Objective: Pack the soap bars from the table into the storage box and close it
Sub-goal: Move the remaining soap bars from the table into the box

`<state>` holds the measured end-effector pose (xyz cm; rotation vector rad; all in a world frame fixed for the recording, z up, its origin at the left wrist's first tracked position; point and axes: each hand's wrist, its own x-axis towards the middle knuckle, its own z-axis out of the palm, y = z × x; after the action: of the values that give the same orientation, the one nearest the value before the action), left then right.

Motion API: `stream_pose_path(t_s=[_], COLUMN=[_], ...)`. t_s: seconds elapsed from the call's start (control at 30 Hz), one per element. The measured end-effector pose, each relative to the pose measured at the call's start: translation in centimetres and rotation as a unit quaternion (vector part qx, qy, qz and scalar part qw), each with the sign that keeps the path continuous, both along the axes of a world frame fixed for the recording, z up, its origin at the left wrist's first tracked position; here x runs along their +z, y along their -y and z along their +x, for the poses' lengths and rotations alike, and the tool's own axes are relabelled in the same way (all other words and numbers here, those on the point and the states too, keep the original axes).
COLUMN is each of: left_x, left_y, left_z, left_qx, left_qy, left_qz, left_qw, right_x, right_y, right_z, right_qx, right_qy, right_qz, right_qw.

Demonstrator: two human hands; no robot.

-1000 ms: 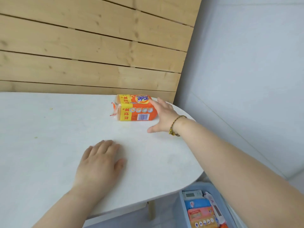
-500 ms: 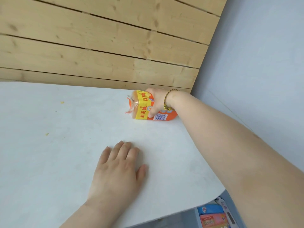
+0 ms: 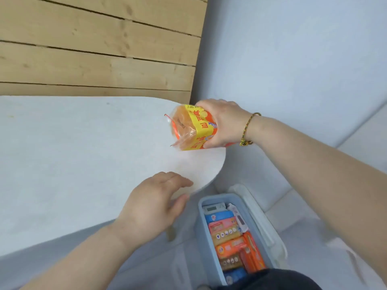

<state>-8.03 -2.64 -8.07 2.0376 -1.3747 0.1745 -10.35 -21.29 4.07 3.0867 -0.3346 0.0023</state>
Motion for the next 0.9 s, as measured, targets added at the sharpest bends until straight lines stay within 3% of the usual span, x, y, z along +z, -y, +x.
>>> stream_pose_path(t_s=[0.13, 0.27, 0.33, 0.47, 0.6, 0.77, 0.9], left_x=[-1.1, -3.3, -5.1, -9.7, -14.3, -17.6, -18.6], left_y=[3.1, 5.6, 7.3, 9.6, 10.7, 10.8, 11.3], left_z=[-3.1, -5.6, -7.2, -8.8, -9.9, -9.4, -8.5], left_qx=[-0.093, -0.154, -0.171, -0.141, -0.147, -0.155, -0.151], left_qy=[-0.048, 0.002, -0.009, -0.079, -0.122, -0.107, -0.107], left_qz=[0.051, 0.091, 0.153, 0.319, 0.411, 0.474, 0.474], left_qw=[0.993, 0.984, 0.973, 0.934, 0.891, 0.86, 0.861], right_x=[-1.2, -4.3, -6.9, -13.7, -20.8, -25.5, -27.6], right_y=[2.7, 5.8, 7.4, 8.3, 7.2, 5.7, 6.2], right_z=[-9.2, -15.8, -18.0, -20.5, -21.9, -22.4, -21.3], right_qx=[-0.042, -0.097, -0.119, -0.114, -0.113, -0.144, -0.129], right_qy=[0.002, -0.002, -0.021, -0.073, -0.135, -0.159, -0.202], right_qz=[0.028, 0.049, 0.059, 0.111, 0.197, 0.333, 0.347], right_qw=[0.999, 0.994, 0.991, 0.985, 0.965, 0.918, 0.907])
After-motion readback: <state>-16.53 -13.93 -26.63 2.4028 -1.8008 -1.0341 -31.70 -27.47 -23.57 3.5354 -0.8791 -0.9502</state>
